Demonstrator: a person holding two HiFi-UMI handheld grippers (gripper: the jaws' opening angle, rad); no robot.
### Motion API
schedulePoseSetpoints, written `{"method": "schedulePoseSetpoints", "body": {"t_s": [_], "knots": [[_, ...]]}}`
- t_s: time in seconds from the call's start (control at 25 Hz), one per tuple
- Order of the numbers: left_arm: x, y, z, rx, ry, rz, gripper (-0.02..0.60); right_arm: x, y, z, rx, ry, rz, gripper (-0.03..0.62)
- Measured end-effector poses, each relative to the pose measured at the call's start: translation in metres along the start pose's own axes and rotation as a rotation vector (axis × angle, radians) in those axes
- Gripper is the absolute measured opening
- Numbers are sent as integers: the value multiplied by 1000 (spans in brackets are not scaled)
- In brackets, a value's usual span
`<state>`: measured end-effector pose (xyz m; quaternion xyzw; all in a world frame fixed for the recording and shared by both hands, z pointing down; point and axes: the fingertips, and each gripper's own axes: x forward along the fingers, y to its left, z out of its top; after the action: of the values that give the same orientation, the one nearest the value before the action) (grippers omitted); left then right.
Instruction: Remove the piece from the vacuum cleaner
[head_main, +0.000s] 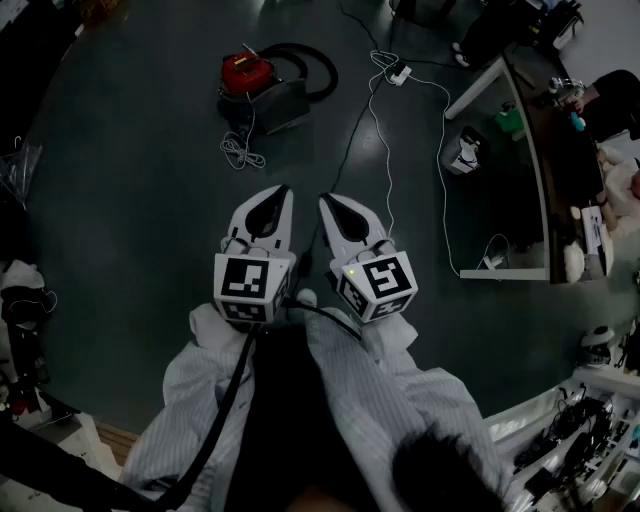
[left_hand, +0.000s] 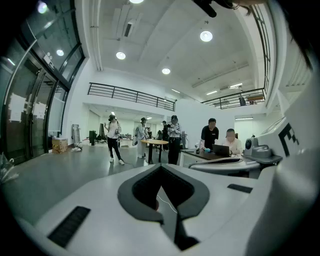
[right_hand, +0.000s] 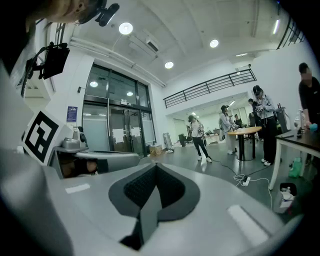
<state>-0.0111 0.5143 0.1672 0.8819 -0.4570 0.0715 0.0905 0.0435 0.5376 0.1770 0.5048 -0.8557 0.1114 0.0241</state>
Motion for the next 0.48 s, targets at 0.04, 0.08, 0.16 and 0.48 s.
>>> {"method": "schedulePoseSetpoints", "body": {"t_s": [0.04, 0.08, 0.16, 0.48], "knots": [[0, -1, -1, 0, 0, -1, 5, -1, -1, 0, 4, -2, 1, 0], [1, -2, -1, 1, 1, -1, 5, -1, -2, 0, 8, -3, 1, 0], [2, -2, -3, 0, 2, -1, 5, -1, -4, 0, 13, -5, 1, 0], [7, 1, -8, -16, 6, 20, 5, 1, -11, -1, 52, -14, 17, 0]]}}
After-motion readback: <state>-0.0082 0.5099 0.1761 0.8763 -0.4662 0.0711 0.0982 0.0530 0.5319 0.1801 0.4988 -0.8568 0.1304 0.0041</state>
